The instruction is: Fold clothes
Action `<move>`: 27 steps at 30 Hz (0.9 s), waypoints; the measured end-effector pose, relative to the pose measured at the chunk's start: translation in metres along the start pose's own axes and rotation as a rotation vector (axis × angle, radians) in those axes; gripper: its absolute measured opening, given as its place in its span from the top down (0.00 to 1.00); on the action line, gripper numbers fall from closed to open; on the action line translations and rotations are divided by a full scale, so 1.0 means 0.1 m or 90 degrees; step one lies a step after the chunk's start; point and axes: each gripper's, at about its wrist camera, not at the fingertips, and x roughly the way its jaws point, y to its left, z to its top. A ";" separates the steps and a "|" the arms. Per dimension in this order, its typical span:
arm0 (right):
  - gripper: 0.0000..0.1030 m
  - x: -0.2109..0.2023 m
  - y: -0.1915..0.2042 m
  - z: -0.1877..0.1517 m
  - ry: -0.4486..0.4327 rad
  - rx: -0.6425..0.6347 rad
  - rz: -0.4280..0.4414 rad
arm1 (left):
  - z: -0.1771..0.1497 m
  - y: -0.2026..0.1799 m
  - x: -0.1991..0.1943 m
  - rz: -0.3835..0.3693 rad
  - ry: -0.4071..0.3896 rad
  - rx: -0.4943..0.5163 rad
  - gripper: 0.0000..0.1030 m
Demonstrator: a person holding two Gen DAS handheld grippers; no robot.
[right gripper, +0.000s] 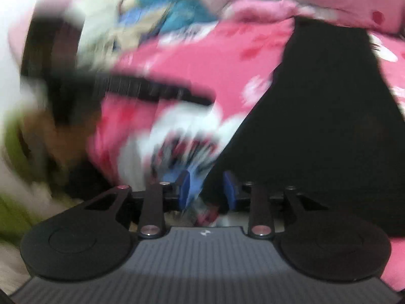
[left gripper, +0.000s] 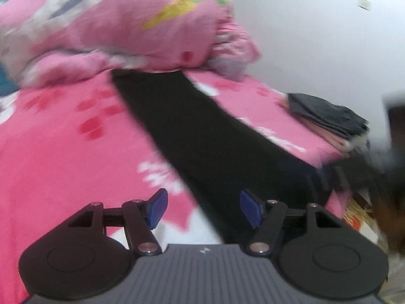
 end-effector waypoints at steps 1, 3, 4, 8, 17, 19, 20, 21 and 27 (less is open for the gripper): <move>0.75 -0.08 -0.17 0.18 -0.030 0.026 -0.022 | -0.01 -0.08 0.05 -0.020 -0.003 0.024 0.40; 0.76 -0.21 -0.45 0.50 -0.074 0.030 -0.098 | -0.09 -0.23 0.13 -0.056 0.001 0.067 0.41; 0.78 -0.18 -0.51 0.63 -0.082 0.014 -0.130 | -0.14 -0.30 0.17 -0.072 0.008 0.084 0.41; 0.84 0.38 -0.70 1.05 -0.043 -0.019 -0.121 | -0.40 -0.37 0.38 -0.078 0.076 0.087 0.41; 1.00 1.00 -1.23 0.98 0.038 0.024 -0.189 | -0.53 -0.22 0.33 -0.119 0.052 0.070 0.41; 1.00 0.96 -1.27 0.96 0.031 0.026 -0.218 | -0.53 -0.24 0.32 -0.116 0.054 0.078 0.41; 1.00 0.95 -1.29 0.95 0.030 0.034 -0.226 | -0.53 -0.24 0.31 -0.113 0.056 0.081 0.41; 1.00 0.97 -1.31 0.95 0.030 0.038 -0.226 | -0.51 -0.22 0.28 -0.115 0.058 0.074 0.41; 0.97 0.94 -1.13 1.21 -0.007 0.013 -0.175 | -0.09 0.10 0.06 -0.083 0.039 0.022 0.40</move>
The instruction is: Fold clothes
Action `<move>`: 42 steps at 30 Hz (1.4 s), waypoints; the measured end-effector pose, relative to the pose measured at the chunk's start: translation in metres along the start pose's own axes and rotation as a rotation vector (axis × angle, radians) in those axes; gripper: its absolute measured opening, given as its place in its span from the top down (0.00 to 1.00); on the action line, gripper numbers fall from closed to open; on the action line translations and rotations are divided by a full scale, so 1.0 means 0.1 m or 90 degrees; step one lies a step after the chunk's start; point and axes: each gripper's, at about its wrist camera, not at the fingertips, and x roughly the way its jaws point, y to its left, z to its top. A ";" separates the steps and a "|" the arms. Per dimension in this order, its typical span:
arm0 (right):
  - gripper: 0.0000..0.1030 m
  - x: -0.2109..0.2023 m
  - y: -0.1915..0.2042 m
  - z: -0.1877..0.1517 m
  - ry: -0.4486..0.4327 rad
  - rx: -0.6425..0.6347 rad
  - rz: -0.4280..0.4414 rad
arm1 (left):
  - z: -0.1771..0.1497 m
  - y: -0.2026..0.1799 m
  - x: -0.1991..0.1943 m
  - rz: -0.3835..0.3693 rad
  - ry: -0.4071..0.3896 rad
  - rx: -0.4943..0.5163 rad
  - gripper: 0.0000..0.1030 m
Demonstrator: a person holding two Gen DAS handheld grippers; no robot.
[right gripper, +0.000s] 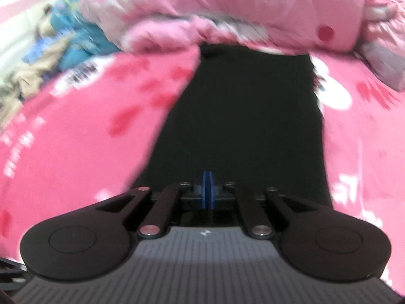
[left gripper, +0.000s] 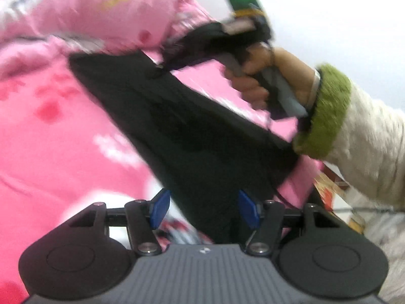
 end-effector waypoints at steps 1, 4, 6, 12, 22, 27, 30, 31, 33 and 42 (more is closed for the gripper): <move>0.95 -0.04 0.02 0.09 -0.013 0.006 0.009 | 0.11 0.09 -0.06 0.013 -0.012 -0.006 0.38; 0.85 -0.13 0.04 0.40 -0.050 0.004 0.029 | 0.49 0.44 -0.13 0.056 -0.027 -0.031 0.35; 0.79 -0.09 0.09 0.63 -0.069 -0.015 0.029 | 0.75 0.71 0.00 0.089 -0.012 -0.052 0.35; 0.74 0.43 0.15 1.41 -0.067 -0.068 0.023 | 1.42 1.45 0.88 0.169 -0.031 -0.123 0.35; 0.53 1.90 0.05 2.30 -0.004 -0.197 0.026 | 1.54 2.03 1.79 0.161 -0.063 -0.234 0.36; 0.45 2.47 -0.05 2.45 0.065 -0.295 0.070 | 1.44 1.89 1.80 0.155 -0.089 -0.160 0.31; 0.45 2.76 -0.10 2.54 0.106 -0.316 0.096 | 1.43 1.87 1.76 0.154 -0.111 -0.153 0.33; 0.45 2.82 -0.11 2.54 0.117 -0.316 0.104 | 1.44 1.84 1.72 0.153 -0.129 -0.146 0.33; 0.47 2.89 -0.14 2.54 0.136 -0.308 0.121 | 1.48 1.77 1.66 0.158 -0.177 -0.113 0.33; 0.99 2.64 -0.25 2.50 0.068 -0.252 0.145 | 1.51 1.56 2.02 0.099 -0.079 -0.042 0.33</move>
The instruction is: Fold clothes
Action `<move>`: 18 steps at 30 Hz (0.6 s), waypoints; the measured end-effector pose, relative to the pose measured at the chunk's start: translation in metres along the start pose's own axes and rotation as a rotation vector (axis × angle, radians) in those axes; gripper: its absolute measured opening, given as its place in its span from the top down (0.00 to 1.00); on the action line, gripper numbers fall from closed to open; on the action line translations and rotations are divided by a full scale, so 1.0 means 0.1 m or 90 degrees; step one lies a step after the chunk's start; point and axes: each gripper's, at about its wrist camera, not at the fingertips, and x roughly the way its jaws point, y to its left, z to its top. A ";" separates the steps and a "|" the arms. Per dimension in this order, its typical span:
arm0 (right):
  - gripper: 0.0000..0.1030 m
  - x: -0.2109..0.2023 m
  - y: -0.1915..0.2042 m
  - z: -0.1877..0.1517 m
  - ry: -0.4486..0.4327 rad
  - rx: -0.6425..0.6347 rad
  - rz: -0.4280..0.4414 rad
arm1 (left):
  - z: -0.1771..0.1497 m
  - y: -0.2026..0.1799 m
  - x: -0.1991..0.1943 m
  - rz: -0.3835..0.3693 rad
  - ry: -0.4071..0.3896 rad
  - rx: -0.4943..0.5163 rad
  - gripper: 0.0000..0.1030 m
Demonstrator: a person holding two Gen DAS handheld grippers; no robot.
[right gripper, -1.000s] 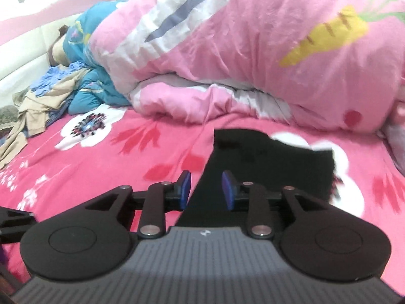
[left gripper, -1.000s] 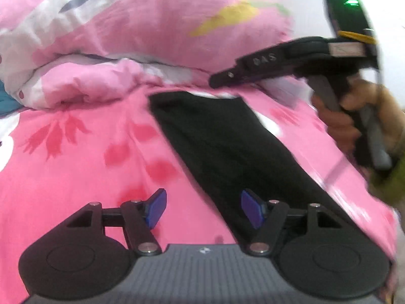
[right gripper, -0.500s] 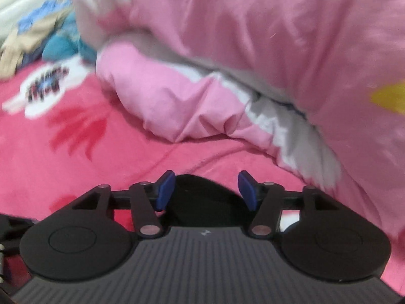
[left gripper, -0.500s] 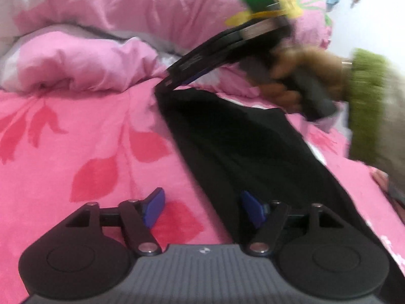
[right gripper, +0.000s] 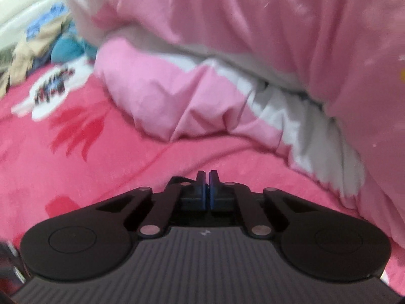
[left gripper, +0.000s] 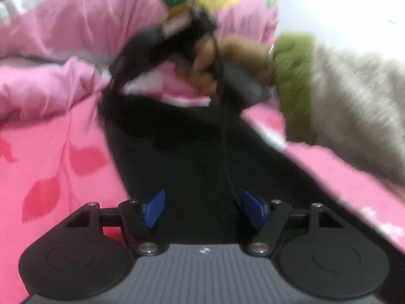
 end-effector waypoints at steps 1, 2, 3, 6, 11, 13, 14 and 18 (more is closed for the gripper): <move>0.99 -0.03 0.00 0.00 -0.017 0.006 -0.003 | 0.00 0.02 -0.01 -0.006 -0.002 -0.007 0.33; 1.00 -0.04 0.00 -0.01 -0.031 0.009 -0.009 | 0.01 0.05 -0.02 -0.013 -0.003 -0.017 0.33; 1.00 -0.04 -0.01 -0.02 -0.040 0.012 -0.012 | 0.00 0.09 -0.02 -0.019 -0.004 -0.027 0.33; 1.00 -0.04 -0.07 -0.03 -0.066 0.031 -0.023 | -0.01 0.12 -0.03 -0.023 -0.006 -0.038 0.33; 1.00 0.11 -0.14 -0.04 -0.071 0.056 -0.019 | -0.04 0.16 -0.11 -0.032 -0.009 -0.044 0.33; 0.99 0.18 -0.17 -0.04 -0.072 0.075 -0.026 | -0.05 0.21 -0.13 -0.044 -0.010 -0.058 0.33; 0.97 0.16 -0.21 -0.04 -0.079 0.087 -0.027 | -0.05 0.25 -0.13 -0.049 -0.011 -0.065 0.33; 0.92 -0.20 -0.35 -0.02 -0.151 0.135 -0.014 | -0.06 0.29 -0.13 -0.052 -0.012 -0.068 0.33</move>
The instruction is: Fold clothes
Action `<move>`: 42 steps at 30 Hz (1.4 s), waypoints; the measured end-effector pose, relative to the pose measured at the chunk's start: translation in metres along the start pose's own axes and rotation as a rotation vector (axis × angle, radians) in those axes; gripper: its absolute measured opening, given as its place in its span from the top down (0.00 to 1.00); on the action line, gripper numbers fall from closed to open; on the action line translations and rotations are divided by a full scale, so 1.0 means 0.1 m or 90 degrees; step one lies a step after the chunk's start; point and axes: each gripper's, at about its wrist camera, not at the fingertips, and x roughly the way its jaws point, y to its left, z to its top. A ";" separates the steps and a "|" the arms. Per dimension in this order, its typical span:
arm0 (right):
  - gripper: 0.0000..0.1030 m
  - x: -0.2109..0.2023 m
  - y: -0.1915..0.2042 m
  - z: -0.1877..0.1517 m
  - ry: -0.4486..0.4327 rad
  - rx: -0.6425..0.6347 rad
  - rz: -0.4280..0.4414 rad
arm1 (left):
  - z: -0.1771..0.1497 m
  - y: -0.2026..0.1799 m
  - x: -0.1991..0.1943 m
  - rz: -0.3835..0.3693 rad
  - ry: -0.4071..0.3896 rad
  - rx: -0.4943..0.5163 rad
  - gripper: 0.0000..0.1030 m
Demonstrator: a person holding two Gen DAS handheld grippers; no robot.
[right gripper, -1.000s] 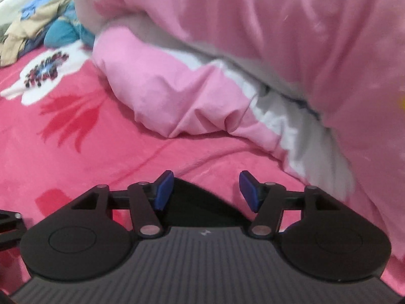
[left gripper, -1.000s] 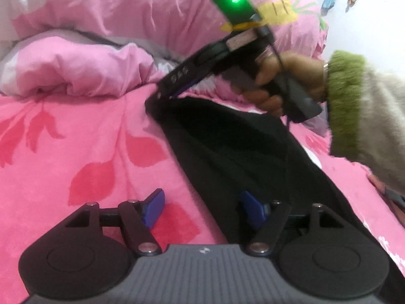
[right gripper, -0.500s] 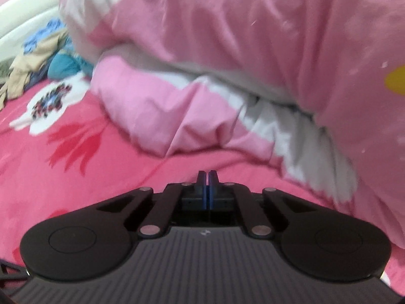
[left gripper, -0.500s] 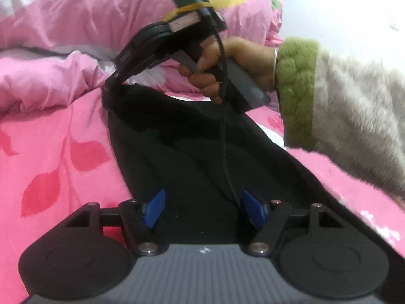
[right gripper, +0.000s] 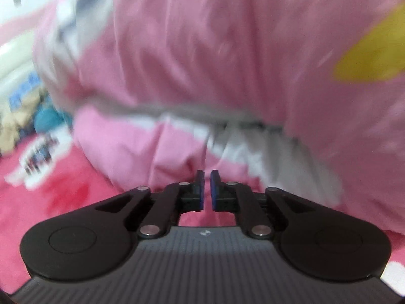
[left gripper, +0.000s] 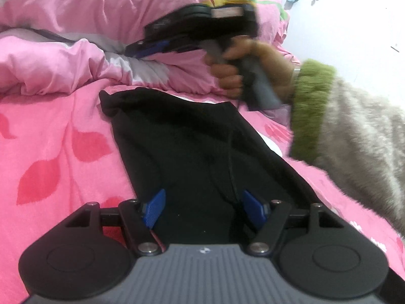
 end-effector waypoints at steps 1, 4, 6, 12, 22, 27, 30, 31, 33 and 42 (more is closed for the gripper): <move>0.86 -0.12 -0.02 0.01 -0.010 -0.005 -0.003 | 0.00 0.00 0.00 0.001 0.000 0.002 0.33; 0.71 -0.30 -0.03 -0.07 0.028 -0.049 -0.010 | -0.01 -0.01 -0.02 0.002 0.000 0.003 0.33; 0.71 -0.30 -0.01 -0.15 0.069 -0.079 -0.018 | -0.01 0.00 -0.02 -0.001 -0.001 0.000 0.33; 0.92 -0.11 0.09 -0.41 0.153 -0.160 -0.057 | -0.01 0.03 -0.02 -0.006 -0.001 -0.005 0.33; 1.00 -0.15 -0.30 -0.37 0.043 -0.062 -0.142 | -0.03 0.06 -0.02 -0.012 -0.003 -0.008 0.33; 0.98 -0.33 -0.36 -0.37 0.031 0.000 -0.088 | -0.03 0.07 -0.02 -0.013 -0.002 -0.009 0.32; 0.66 -0.46 -0.28 -0.43 0.046 -0.022 -0.045 | -0.03 0.07 -0.02 -0.012 -0.002 -0.008 0.32; 0.49 -0.48 -0.25 -0.45 0.054 -0.034 -0.046 | -0.03 0.08 -0.02 -0.013 -0.002 -0.008 0.32; 0.47 -0.47 -0.21 -0.51 0.077 -0.058 -0.049 | -0.03 0.08 -0.02 -0.014 -0.002 -0.009 0.32; 0.94 -0.55 0.03 -0.57 0.060 -0.152 -0.108 | -0.03 0.10 -0.03 -0.017 -0.001 -0.011 0.32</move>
